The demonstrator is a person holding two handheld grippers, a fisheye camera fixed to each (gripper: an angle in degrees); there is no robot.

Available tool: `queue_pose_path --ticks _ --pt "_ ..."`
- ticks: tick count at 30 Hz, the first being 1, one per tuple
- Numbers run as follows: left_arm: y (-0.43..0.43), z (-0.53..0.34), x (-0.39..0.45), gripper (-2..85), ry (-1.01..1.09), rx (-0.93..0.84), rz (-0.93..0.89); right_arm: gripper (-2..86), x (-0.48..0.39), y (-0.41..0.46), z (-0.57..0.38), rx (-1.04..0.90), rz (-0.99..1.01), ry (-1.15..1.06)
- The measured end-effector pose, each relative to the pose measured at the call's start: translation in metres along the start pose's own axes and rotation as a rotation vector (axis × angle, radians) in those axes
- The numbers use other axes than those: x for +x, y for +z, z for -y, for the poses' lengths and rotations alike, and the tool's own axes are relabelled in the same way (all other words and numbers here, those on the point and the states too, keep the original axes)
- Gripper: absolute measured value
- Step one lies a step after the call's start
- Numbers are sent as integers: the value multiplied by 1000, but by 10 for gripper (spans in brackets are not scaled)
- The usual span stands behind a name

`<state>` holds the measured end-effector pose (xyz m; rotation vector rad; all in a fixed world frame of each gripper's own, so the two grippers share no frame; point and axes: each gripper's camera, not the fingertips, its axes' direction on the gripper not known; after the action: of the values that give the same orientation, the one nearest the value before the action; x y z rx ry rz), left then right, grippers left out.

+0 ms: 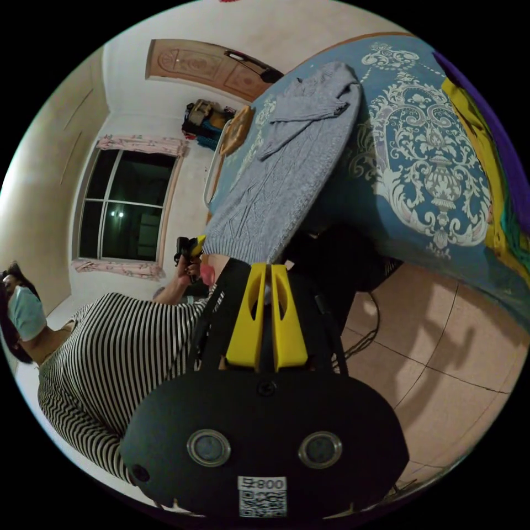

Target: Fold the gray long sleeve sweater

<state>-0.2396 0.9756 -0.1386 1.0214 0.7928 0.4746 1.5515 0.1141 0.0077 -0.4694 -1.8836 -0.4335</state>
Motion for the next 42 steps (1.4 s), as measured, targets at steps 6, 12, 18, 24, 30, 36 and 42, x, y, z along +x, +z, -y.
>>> queue_pose_path --ticks 6,12,18,24,30,36,42 --pt "-18 -72 17 29 -71 -13 -18 12 -22 -4 -69 -60 6 20" --pt "-10 -83 14 30 -148 14 -51 14 -5 0 -97 -27 54 116" --pt "-2 -74 32 31 -135 -21 12 25 -11 -2 -104 -10 -3 109" --pt "4 -80 28 30 -173 -3 -6 68 -7 -13 -126 82 16 157" --pt "10 -78 24 30 -201 -22 -11 93 -2 -23 -149 206 107 213" --pt "14 -69 24 30 -192 -44 -1 104 -11 -7 -130 185 136 203" --pt "15 -72 9 30 -210 -33 -15 105 -8 -5 -112 184 152 227"
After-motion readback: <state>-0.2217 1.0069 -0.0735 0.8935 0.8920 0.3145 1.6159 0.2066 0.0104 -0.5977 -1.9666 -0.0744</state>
